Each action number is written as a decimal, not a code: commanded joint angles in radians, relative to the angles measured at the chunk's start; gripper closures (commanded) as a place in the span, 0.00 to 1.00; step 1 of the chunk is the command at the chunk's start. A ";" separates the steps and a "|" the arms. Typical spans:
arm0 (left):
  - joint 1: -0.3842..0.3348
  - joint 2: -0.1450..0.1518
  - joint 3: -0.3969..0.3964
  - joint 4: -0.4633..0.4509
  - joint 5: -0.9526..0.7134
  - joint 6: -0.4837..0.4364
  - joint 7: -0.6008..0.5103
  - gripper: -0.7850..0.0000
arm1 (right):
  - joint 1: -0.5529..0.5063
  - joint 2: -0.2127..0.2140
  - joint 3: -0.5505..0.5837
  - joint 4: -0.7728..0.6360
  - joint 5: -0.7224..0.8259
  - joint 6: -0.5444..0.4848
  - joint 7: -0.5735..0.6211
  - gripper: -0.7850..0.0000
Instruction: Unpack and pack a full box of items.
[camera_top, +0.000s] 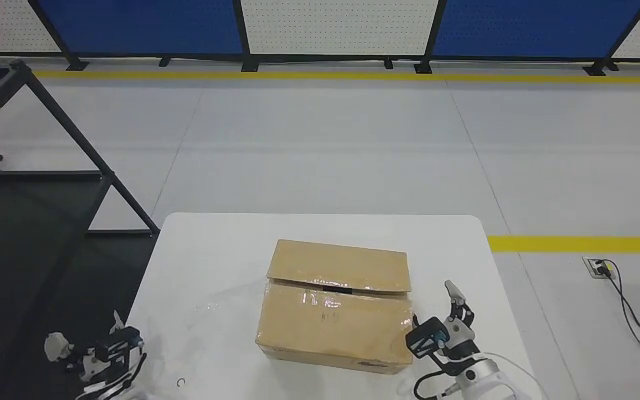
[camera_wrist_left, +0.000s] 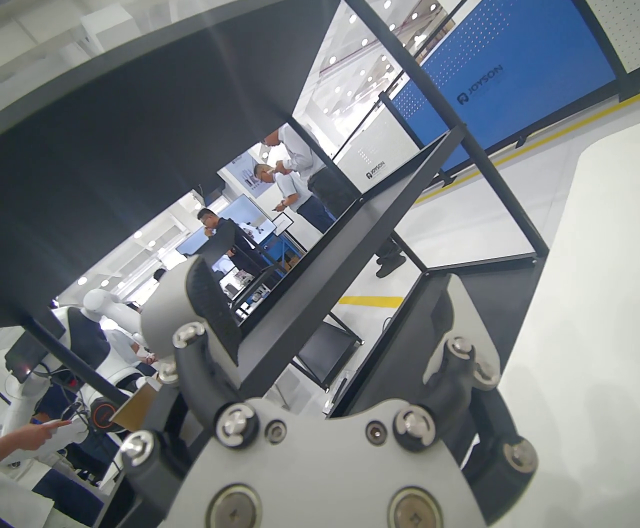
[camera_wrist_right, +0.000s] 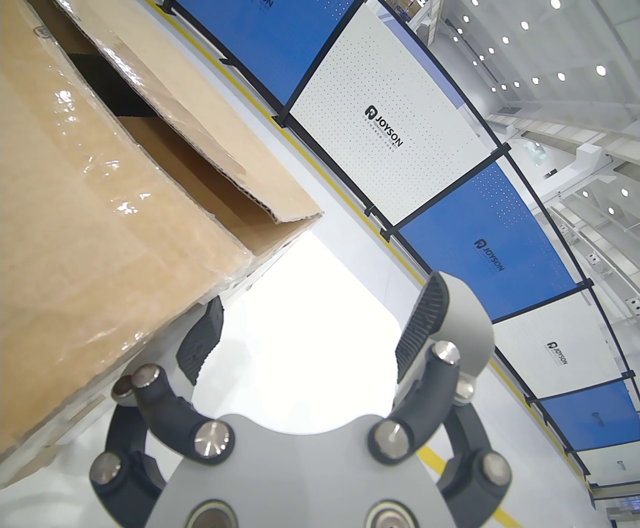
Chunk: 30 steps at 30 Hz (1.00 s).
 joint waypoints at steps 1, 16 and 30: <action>0.006 -0.002 -0.001 -0.011 -0.003 -0.006 -0.001 0.00 | 0.000 0.000 0.001 -0.001 -0.001 -0.002 -0.001 0.00; 0.032 0.008 0.124 -0.147 0.123 -0.593 0.067 0.00 | -0.017 0.002 0.006 -0.003 -0.003 -0.001 -0.017 0.00; -0.084 0.023 0.176 -0.093 0.282 -0.842 -0.012 0.00 | -0.087 0.004 0.041 -0.010 0.021 0.039 -0.049 0.00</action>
